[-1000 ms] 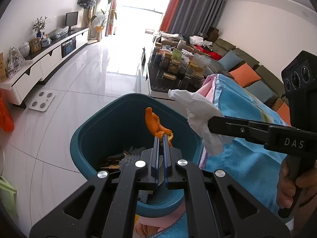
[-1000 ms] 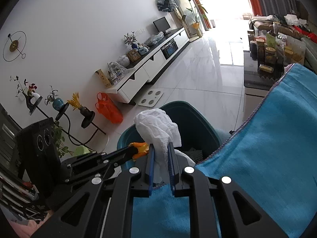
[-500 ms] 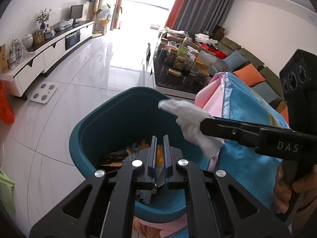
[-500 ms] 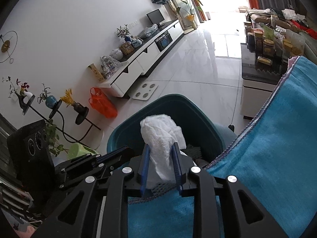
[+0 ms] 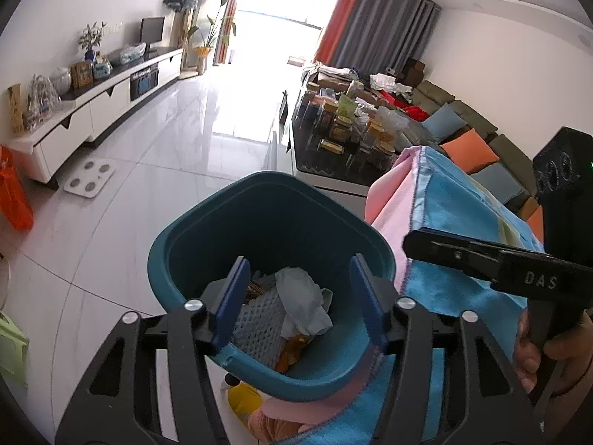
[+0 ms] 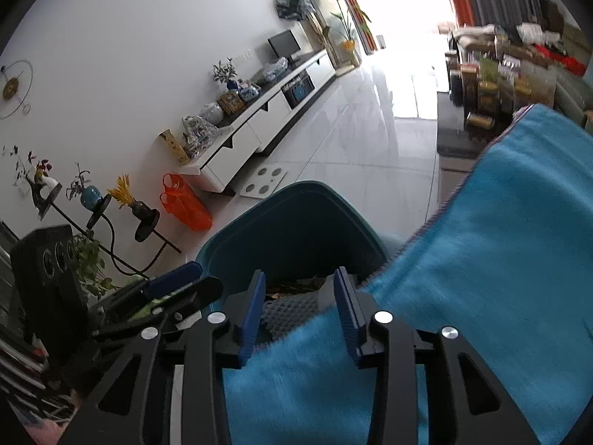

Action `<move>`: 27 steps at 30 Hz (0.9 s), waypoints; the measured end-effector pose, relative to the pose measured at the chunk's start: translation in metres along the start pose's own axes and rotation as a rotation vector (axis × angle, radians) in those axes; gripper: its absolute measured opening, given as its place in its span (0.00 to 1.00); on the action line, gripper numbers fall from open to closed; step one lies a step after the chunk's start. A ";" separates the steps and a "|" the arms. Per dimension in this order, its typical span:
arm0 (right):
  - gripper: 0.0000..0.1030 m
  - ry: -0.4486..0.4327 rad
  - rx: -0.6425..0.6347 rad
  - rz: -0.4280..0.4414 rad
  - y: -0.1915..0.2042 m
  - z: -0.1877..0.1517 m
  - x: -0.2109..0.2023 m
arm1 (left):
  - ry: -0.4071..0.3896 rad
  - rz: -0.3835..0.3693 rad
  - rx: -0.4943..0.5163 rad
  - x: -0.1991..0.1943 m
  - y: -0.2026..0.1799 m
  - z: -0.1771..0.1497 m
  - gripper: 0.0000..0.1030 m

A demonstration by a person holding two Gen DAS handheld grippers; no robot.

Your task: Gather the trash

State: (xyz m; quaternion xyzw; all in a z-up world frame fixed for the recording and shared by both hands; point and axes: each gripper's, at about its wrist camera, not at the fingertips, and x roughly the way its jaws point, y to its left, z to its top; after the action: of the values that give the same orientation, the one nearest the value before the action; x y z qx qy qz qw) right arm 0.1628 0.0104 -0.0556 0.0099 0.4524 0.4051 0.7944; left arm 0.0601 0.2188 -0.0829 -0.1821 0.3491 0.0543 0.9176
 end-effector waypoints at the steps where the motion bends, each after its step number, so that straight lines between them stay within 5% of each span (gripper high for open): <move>1: 0.41 -0.015 -0.008 -0.008 0.000 -0.004 -0.008 | -0.010 -0.002 0.006 -0.004 -0.003 -0.001 0.65; 3: 0.51 -0.049 -0.018 -0.021 -0.003 -0.011 -0.021 | -0.027 -0.014 0.015 -0.011 -0.006 -0.004 0.86; 5: 0.60 -0.087 -0.038 -0.053 -0.005 -0.019 -0.037 | -0.053 -0.046 0.046 -0.022 -0.015 -0.008 0.95; 13: 0.91 -0.278 -0.050 -0.222 -0.027 -0.064 -0.115 | -0.115 -0.138 0.143 -0.046 -0.068 -0.024 0.94; 27: 0.93 -0.518 0.050 -0.549 -0.068 -0.132 -0.224 | -0.268 -0.164 0.279 -0.054 -0.183 -0.037 0.94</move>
State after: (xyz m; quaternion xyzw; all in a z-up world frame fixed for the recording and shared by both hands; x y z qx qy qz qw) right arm 0.0510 -0.2274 -0.0005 0.0098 0.2320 0.1499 0.9611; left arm 0.0379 0.0364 -0.0183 -0.0720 0.2119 -0.0458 0.9736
